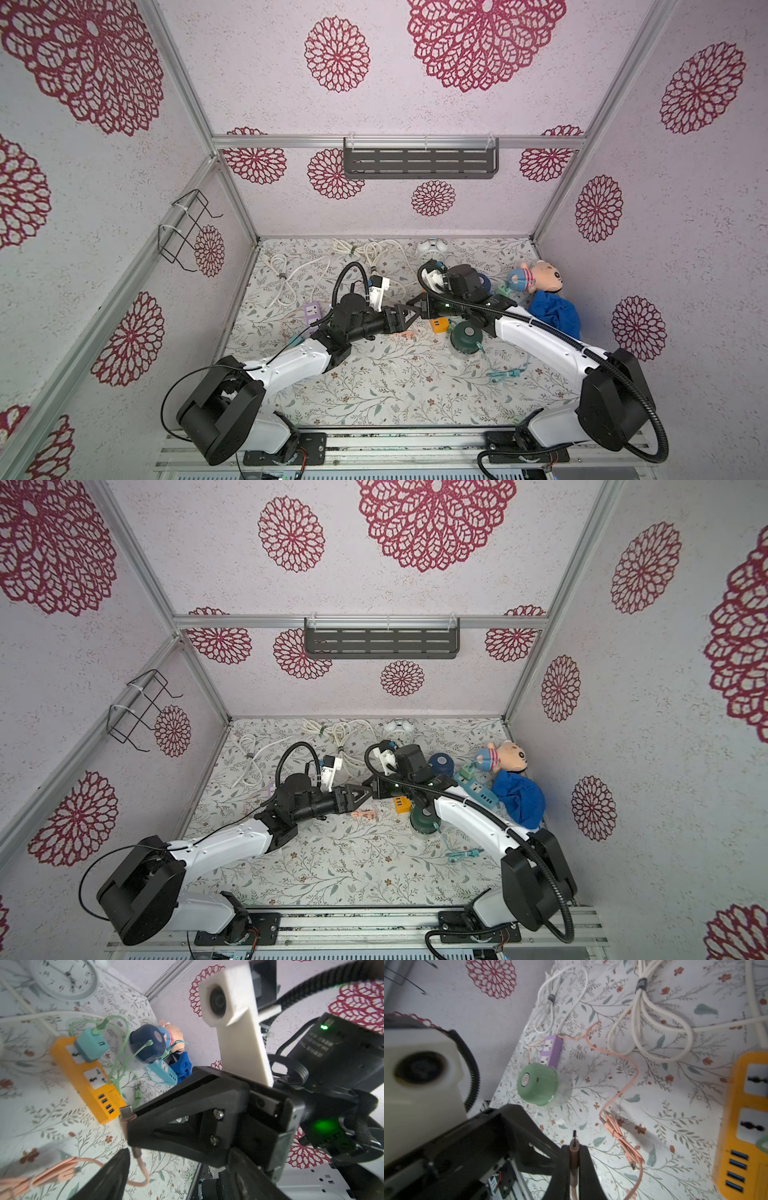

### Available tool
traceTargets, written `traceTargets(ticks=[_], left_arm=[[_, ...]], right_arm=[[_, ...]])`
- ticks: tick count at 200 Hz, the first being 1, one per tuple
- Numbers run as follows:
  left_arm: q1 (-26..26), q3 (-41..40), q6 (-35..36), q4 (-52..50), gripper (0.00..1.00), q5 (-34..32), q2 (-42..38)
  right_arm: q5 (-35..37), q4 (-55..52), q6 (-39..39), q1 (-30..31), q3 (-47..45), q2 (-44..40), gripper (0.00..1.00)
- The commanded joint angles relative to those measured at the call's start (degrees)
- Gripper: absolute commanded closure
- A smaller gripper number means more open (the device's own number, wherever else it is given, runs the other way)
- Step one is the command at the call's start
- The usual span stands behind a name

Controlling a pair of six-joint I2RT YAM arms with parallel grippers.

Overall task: Charge the cordless meat grinders
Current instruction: Pick up the charging cable from the center of the board.

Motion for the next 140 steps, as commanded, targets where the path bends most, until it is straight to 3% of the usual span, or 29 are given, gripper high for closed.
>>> traceTargets(ticks=[1,59,140], left_arm=[[0.14,2.40,1.94,6.61,0.21,2.77,1.17],[0.04,4.97,2.80,6.12,0.32,5.54,2.00],[-0.13,4.16,2.78,5.13,0.60,6.81,2.70]], right_arm=[[-3.36,5.47,6.55,-1.17,3.76,-2.65,0.91],[-6.82,12.91,13.72,-2.68,7.00,-1.95,0.92],[-8.50,15.29,16.41,-4.27,5.63,-3.22,0.93]])
